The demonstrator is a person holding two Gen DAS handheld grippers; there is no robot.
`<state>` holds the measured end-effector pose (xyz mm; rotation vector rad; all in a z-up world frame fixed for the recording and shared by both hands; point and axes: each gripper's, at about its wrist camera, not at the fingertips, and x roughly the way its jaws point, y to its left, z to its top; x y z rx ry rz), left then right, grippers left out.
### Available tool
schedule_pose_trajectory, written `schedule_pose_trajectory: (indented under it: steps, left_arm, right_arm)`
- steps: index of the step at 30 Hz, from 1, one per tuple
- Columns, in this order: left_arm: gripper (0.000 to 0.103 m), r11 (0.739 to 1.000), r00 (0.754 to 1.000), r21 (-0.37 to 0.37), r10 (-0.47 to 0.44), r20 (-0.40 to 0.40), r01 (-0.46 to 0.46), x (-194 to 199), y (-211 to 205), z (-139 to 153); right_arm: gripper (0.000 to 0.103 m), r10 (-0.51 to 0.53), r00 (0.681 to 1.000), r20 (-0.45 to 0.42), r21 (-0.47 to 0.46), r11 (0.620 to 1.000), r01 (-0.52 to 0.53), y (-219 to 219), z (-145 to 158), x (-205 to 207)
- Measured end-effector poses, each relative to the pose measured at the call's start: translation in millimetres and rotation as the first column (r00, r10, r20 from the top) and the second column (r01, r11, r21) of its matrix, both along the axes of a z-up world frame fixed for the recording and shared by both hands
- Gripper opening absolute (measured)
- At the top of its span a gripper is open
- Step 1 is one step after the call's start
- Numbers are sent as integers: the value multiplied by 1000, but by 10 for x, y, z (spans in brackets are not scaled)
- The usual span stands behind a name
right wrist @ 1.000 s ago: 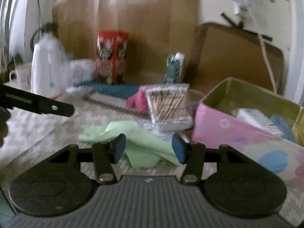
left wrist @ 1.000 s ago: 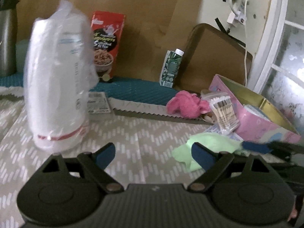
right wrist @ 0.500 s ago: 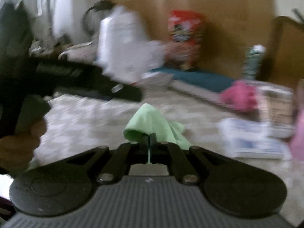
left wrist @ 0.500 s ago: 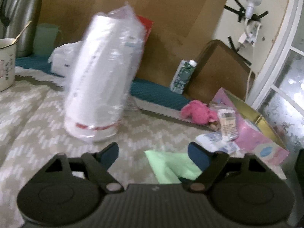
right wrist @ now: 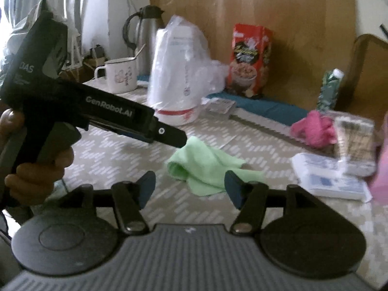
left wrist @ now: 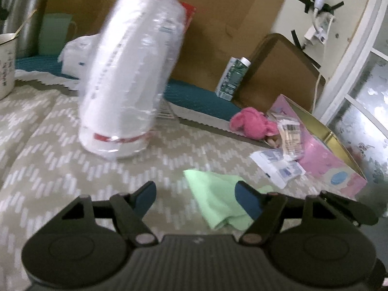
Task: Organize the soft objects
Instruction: 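Carry the green cloth with the right tool into the pink tin and open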
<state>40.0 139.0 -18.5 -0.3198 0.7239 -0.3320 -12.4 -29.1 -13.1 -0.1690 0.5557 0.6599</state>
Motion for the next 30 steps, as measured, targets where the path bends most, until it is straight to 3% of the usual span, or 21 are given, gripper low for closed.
schedule_pose_trajectory:
  steps: [6, 8, 10, 11, 13, 15, 18, 24, 27, 30]
  left_arm:
    - [73, 996, 999, 88, 8, -35, -5, 94, -235, -2]
    - [65, 992, 999, 126, 17, -30, -13, 103, -317, 0]
    - [43, 989, 1000, 148, 14, -28, -9, 99, -374, 4]
    - [38, 990, 999, 141, -2, -35, 7, 98, -389, 3]
    - [23, 992, 998, 118, -28, -51, 34, 99, -410, 0]
    - [19, 996, 998, 83, -36, -60, 41, 93, -421, 12]
    - [17, 997, 996, 43, -67, -63, 70, 85, -489, 67]
    - [17, 982, 983, 47, -185, 5, 184, 116, -940, 328]
    - [17, 963, 961, 72, -266, 71, 261, 199, -1324, 561]
    - [17, 935, 924, 96, -354, 145, 343, 333, -1783, 793]
  right_arm:
    - [68, -59, 998, -36, -36, 998, 58, 17, -86, 225]
    - [69, -61, 997, -49, -64, 996, 58, 80, -139, 312]
    - [68, -52, 998, -37, -58, 997, 50, 134, -168, 350]
    - [66, -44, 998, -33, -55, 998, 42, 150, -165, 350]
    - [39, -15, 999, -32, -41, 999, 14, 165, -154, 329]
    - [28, -4, 1000, -17, -50, 999, 4, 162, -153, 275]
    - [18, -20, 1000, 7, -53, 998, 20, 98, -134, 184]
    - [18, -140, 986, 95, 19, 990, 139, -313, -10, -29]
    - [18, -232, 955, 185, 45, 973, 227, -556, 87, -113]
    - [18, -338, 896, 286, 78, 941, 330, -877, 226, -149]
